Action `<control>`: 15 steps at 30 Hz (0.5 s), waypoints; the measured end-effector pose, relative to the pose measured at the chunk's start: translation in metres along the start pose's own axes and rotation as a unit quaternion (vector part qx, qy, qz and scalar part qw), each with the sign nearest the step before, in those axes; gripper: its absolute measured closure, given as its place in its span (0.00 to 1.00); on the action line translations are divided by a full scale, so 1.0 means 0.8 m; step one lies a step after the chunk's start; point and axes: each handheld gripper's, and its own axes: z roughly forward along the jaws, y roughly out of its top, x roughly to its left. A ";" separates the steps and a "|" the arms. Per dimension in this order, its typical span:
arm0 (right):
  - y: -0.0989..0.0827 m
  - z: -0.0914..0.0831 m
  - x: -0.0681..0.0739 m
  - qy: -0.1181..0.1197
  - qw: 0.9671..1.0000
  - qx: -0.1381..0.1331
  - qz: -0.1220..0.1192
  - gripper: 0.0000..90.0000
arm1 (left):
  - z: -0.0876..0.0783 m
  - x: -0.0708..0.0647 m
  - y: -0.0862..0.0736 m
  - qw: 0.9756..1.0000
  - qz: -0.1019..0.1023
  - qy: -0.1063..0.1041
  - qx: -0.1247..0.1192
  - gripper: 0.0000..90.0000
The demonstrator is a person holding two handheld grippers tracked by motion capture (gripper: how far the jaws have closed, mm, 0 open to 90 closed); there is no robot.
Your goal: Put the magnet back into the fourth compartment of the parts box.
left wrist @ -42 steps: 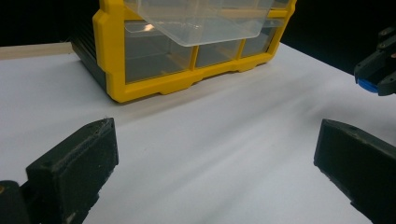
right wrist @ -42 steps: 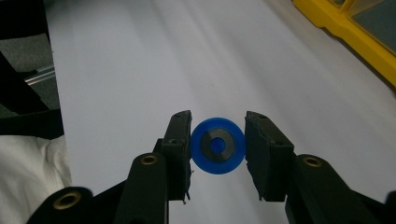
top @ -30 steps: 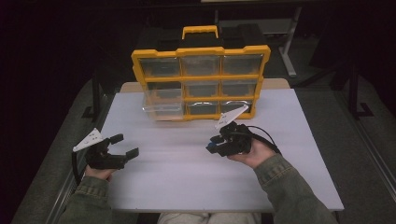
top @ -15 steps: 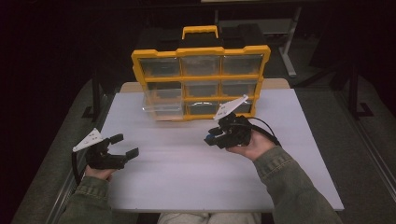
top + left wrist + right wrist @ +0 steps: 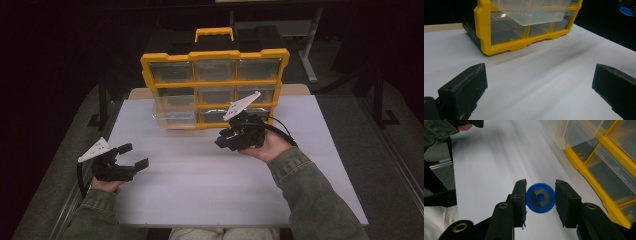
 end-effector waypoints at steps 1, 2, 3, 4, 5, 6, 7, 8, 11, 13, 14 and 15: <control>0.001 0.000 0.000 0.000 1.000 0.000 0.000 0.67 | 0.000 0.000 0.000 1.000 0.000 0.000 0.000 0.00; 0.002 0.000 -0.001 -0.001 1.000 0.000 -0.001 0.67 | 0.000 0.000 0.000 1.000 -0.001 0.000 -0.001 0.00; 0.003 0.000 -0.001 -0.001 1.000 -0.001 -0.001 0.67 | 0.000 0.000 0.000 1.000 -0.001 0.001 -0.001 0.00; 0.005 0.000 -0.002 -0.001 1.000 -0.001 0.000 0.67 | 0.000 0.000 0.000 1.000 -0.001 0.001 -0.001 0.00; 0.005 0.000 -0.002 -0.001 1.000 -0.001 0.000 0.67 | 0.000 0.000 0.000 1.000 -0.001 0.001 -0.001 0.00; 0.005 0.001 -0.003 -0.001 1.000 -0.003 -0.001 0.67 | 0.000 0.000 0.000 1.000 -0.001 0.001 -0.002 0.00; 0.008 0.002 -0.005 -0.001 1.000 -0.001 -0.001 0.67 | -0.001 0.000 0.000 1.000 -0.001 0.001 -0.002 0.00; 0.009 0.002 -0.006 -0.002 1.000 -0.001 0.000 0.67 | -0.001 0.000 0.000 1.000 -0.001 0.001 -0.002 0.00; 0.018 0.002 -0.010 -0.004 1.000 -0.002 0.001 0.67 | -0.001 0.001 0.000 1.000 -0.001 0.001 -0.003 0.00; 0.021 0.001 -0.012 -0.005 1.000 -0.001 0.000 0.67 | -0.001 0.001 0.000 1.000 -0.002 0.001 -0.003 0.00; 0.024 0.001 -0.013 -0.005 1.000 -0.002 0.002 0.67 | -0.001 0.001 0.000 1.000 -0.002 0.000 -0.003 0.00; 0.026 0.002 -0.014 -0.005 1.000 -0.002 0.002 0.67 | -0.001 0.001 0.000 1.000 -0.002 0.000 -0.003 0.00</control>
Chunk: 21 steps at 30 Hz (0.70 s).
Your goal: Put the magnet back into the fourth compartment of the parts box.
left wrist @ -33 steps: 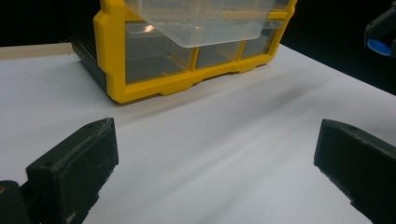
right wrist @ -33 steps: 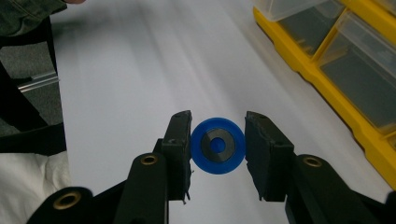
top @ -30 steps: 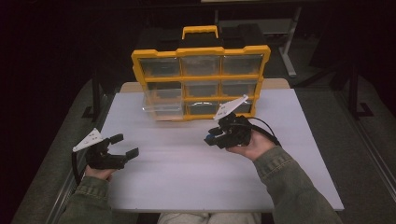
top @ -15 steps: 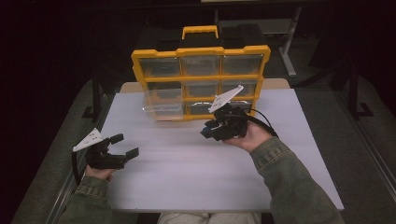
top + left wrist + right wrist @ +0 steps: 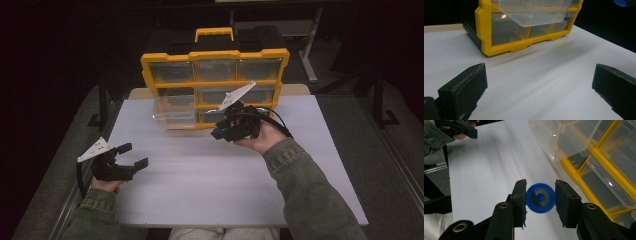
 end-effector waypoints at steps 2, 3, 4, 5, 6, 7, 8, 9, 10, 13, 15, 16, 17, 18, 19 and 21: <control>0.005 0.001 -0.001 0.000 1.000 -0.001 -0.003 0.67 | 0.000 0.000 0.000 1.000 0.000 0.000 0.000 0.00; 0.007 0.002 -0.001 0.000 1.000 0.001 -0.004 0.67 | 0.000 0.000 0.000 1.000 -0.001 0.000 0.000 0.00; 0.009 0.003 -0.001 0.001 1.000 0.001 -0.003 0.67 | 0.000 0.000 0.000 1.000 0.000 -0.001 0.000 0.00; 0.014 0.004 -0.002 -0.001 1.000 0.003 -0.007 0.67 | 0.000 0.000 0.000 1.000 0.000 -0.001 0.000 0.00; 0.014 0.004 -0.002 -0.001 1.000 0.003 -0.007 0.67 | 0.000 0.000 0.000 1.000 0.000 -0.001 -0.001 0.00; 0.016 0.005 -0.002 0.000 1.000 0.004 -0.006 0.67 | 0.000 0.001 0.000 1.000 -0.001 -0.001 -0.001 0.00; 0.020 0.006 -0.001 0.001 1.000 0.004 -0.008 0.67 | 0.000 0.000 0.000 1.000 -0.002 -0.001 -0.002 0.00; 0.020 0.006 -0.001 0.001 1.000 0.004 -0.008 0.67 | -0.001 0.000 0.000 1.000 -0.003 -0.001 -0.003 0.00; 0.022 0.007 -0.001 0.001 1.000 0.006 -0.008 0.67 | -0.001 0.000 0.000 1.000 -0.003 0.000 -0.003 0.00; 0.028 0.008 -0.001 0.001 1.000 0.008 -0.010 0.67 | -0.002 0.001 0.000 1.000 -0.004 0.001 -0.004 0.00; 0.032 0.009 -0.001 0.000 1.000 0.007 -0.012 0.67 | -0.002 0.001 0.000 1.000 -0.004 0.000 -0.005 0.00; 0.034 0.009 -0.002 -0.001 1.000 0.006 -0.012 0.67 | -0.002 0.001 0.000 1.000 -0.003 0.000 -0.005 0.00; 0.036 0.009 -0.002 -0.001 1.000 0.006 -0.011 0.67 | -0.002 0.001 0.000 1.000 -0.004 0.000 -0.005 0.00; 0.040 0.010 -0.003 -0.001 1.000 0.006 -0.013 0.67 | -0.002 0.001 0.000 1.000 -0.004 0.000 -0.006 0.00; 0.040 0.010 -0.003 -0.001 1.000 0.006 -0.013 0.67 | -0.002 0.001 0.000 1.000 -0.004 0.000 -0.006 0.00; 0.043 0.012 -0.003 -0.002 1.000 0.007 -0.013 0.67 | -0.002 0.001 0.000 1.000 -0.003 0.000 -0.005 0.00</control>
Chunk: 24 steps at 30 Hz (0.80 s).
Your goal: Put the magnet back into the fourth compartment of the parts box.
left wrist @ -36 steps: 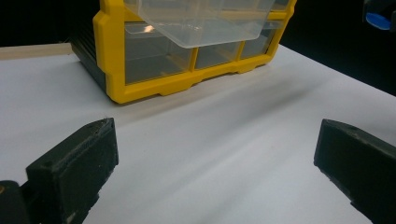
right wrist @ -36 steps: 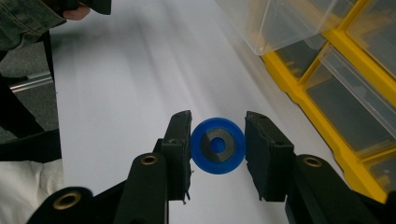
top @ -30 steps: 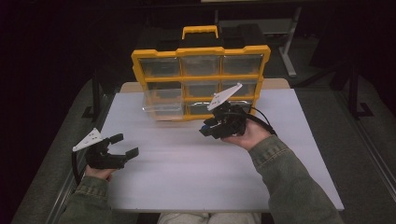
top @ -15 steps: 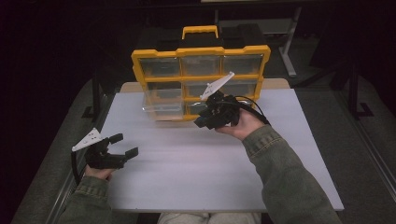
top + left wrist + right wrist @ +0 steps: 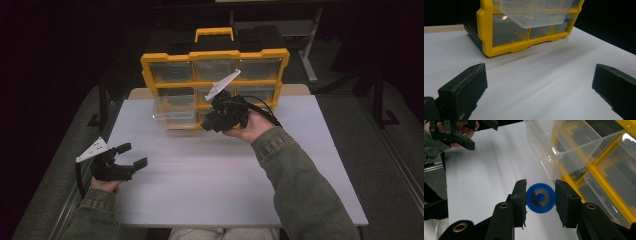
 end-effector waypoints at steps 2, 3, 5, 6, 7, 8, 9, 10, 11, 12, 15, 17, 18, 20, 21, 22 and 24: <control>0.006 0.002 -0.001 0.001 1.000 -0.001 -0.003 0.67 | 0.000 0.000 0.000 1.000 -0.001 0.000 0.001 0.00; 0.008 0.003 -0.001 0.001 1.000 -0.001 -0.002 0.67 | 0.000 0.000 0.000 1.000 0.000 0.000 0.000 0.00; 0.013 0.004 -0.002 0.001 1.000 -0.002 -0.003 0.67 | -0.001 0.000 0.000 1.000 0.001 0.000 0.001 0.00; 0.015 0.004 -0.003 -0.001 1.000 -0.002 -0.007 0.67 | -0.001 0.000 0.000 1.000 0.001 0.001 0.001 0.00; 0.015 0.004 -0.003 -0.001 1.000 -0.002 -0.007 0.67 | -0.002 0.000 -0.001 1.000 0.000 0.001 0.001 0.00; 0.018 0.004 -0.003 -0.001 1.000 -0.002 -0.007 0.67 | -0.002 0.000 -0.001 1.000 -0.001 0.002 0.000 0.00; 0.020 0.005 -0.002 0.000 1.000 -0.002 -0.007 0.67 | -0.003 0.001 -0.001 1.000 -0.001 0.002 0.000 0.00; 0.023 0.005 -0.003 0.000 1.000 -0.002 -0.008 0.67 | -0.003 0.001 -0.002 1.000 -0.002 0.003 0.000 0.00; 0.028 0.005 -0.003 -0.001 1.000 -0.003 -0.009 0.67 | -0.004 0.001 -0.002 1.000 -0.002 0.004 0.000 0.00; 0.030 0.005 -0.003 0.000 1.000 -0.003 -0.010 0.67 | -0.004 0.001 -0.002 1.000 -0.002 0.004 0.000 0.00; 0.037 0.004 -0.002 0.000 1.000 -0.006 -0.015 0.67 | -0.005 0.001 -0.003 1.000 -0.002 0.004 0.000 0.00; 0.040 0.003 -0.001 -0.001 1.000 -0.006 -0.016 0.67 | -0.006 0.001 -0.003 1.000 -0.003 0.005 0.000 0.00; 0.044 0.001 0.000 -0.003 1.000 -0.008 -0.019 0.68 | -0.006 0.000 -0.003 1.000 -0.003 0.006 -0.001 0.00; 0.046 0.001 0.001 -0.003 1.000 -0.010 -0.022 0.67 | -0.006 0.000 -0.003 1.000 -0.001 0.006 0.001 0.00; 0.050 0.001 0.003 -0.002 1.000 -0.010 -0.024 0.67 | -0.007 0.000 -0.004 1.000 -0.001 0.006 0.001 0.00; 0.050 0.001 0.003 -0.002 1.000 -0.010 -0.024 0.67 | -0.007 0.000 -0.004 1.000 -0.002 0.006 0.000 0.00; 0.054 0.001 0.004 -0.003 1.000 -0.008 -0.026 0.68 | -0.007 0.000 -0.004 1.000 -0.001 0.006 -0.001 0.00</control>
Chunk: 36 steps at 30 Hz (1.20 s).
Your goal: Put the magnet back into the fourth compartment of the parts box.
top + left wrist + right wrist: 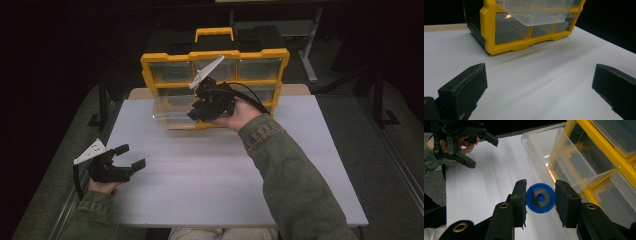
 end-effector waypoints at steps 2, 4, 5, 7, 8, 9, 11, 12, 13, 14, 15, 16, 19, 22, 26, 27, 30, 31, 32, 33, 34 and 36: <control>0.004 0.001 0.000 -0.001 1.000 -0.001 0.000 0.68 | 0.000 0.000 0.000 1.000 0.000 0.000 0.001 0.00; 0.009 0.001 -0.001 -0.001 1.000 0.000 0.000 0.68 | 0.000 0.000 0.000 1.000 0.000 0.000 0.001 0.00; 0.011 0.002 -0.001 -0.001 1.000 -0.002 0.000 0.67 | 0.000 0.000 0.000 1.000 0.000 0.000 0.001 0.00; 0.016 0.004 0.000 -0.005 1.000 0.001 -0.004 0.68 | 0.000 0.000 0.000 1.000 -0.001 0.000 0.001 0.00; 0.020 0.006 0.000 -0.005 1.000 0.001 -0.006 0.68 | 0.000 0.001 0.000 1.000 -0.001 0.000 0.000 0.00; 0.020 0.006 0.000 -0.005 1.000 0.001 -0.006 0.68 | 0.000 0.001 0.000 1.000 -0.002 0.000 0.000 0.00; 0.024 0.011 -0.002 -0.006 1.000 0.002 -0.006 0.68 | 0.000 0.001 0.000 1.000 -0.001 0.000 0.003 0.00; 0.027 0.013 -0.003 -0.008 1.000 0.003 -0.004 0.68 | 0.000 0.001 0.000 1.000 -0.001 0.000 0.003 0.00; 0.028 0.015 -0.004 -0.008 1.000 0.002 -0.004 0.67 | 0.001 0.001 0.000 1.000 0.000 0.000 0.004 0.00; 0.030 0.017 -0.005 -0.008 1.000 0.003 -0.002 0.67 | 0.001 0.001 0.000 1.000 0.000 -0.001 0.004 0.00; 0.031 0.019 -0.005 -0.008 1.000 0.003 -0.004 0.68 | 0.001 0.001 0.000 1.000 -0.001 -0.001 0.004 0.00; 0.033 0.020 -0.005 -0.008 1.000 0.005 -0.002 0.68 | 0.001 0.001 0.000 1.000 -0.001 -0.002 0.004 0.00; 0.037 0.022 -0.008 -0.008 1.000 0.002 0.000 0.68 | 0.001 0.001 0.000 1.000 -0.001 -0.002 0.003 0.00; 0.041 0.024 -0.012 -0.010 1.000 0.001 0.005 0.68 | 0.001 0.001 0.000 1.000 -0.001 -0.002 0.003 0.00; 0.049 0.028 -0.015 -0.011 1.000 0.004 0.008 0.68 | 0.003 0.001 0.000 1.000 -0.002 -0.001 0.003 0.00; 0.050 0.030 -0.016 -0.011 1.000 0.005 0.009 0.68 | 0.003 0.001 0.000 1.000 -0.002 -0.001 0.003 0.00; 0.057 0.034 -0.019 -0.014 1.000 0.012 0.010 0.68 | 0.002 0.002 0.000 1.000 -0.001 -0.001 0.002 0.00; 0.059 0.035 -0.020 -0.016 1.000 0.012 0.013 0.67 | 0.002 0.002 0.000 1.000 -0.002 -0.001 0.001 0.00; 0.062 0.037 -0.022 -0.016 1.000 0.012 0.014 0.68 | 0.002 0.002 0.000 1.000 -0.003 -0.001 0.001 0.00; 0.064 0.038 -0.023 -0.017 1.000 0.012 0.015 0.67 | 0.002 0.002 0.000 1.000 -0.003 -0.002 0.001 0.00; 0.065 0.040 -0.023 -0.018 1.000 0.012 0.017 0.67 | 0.002 0.002 0.000 1.000 -0.003 -0.002 0.001 0.00; 0.069 0.043 -0.024 -0.020 1.000 0.014 0.015 0.67 | 0.003 0.003 0.000 1.000 -0.004 -0.002 0.003 0.00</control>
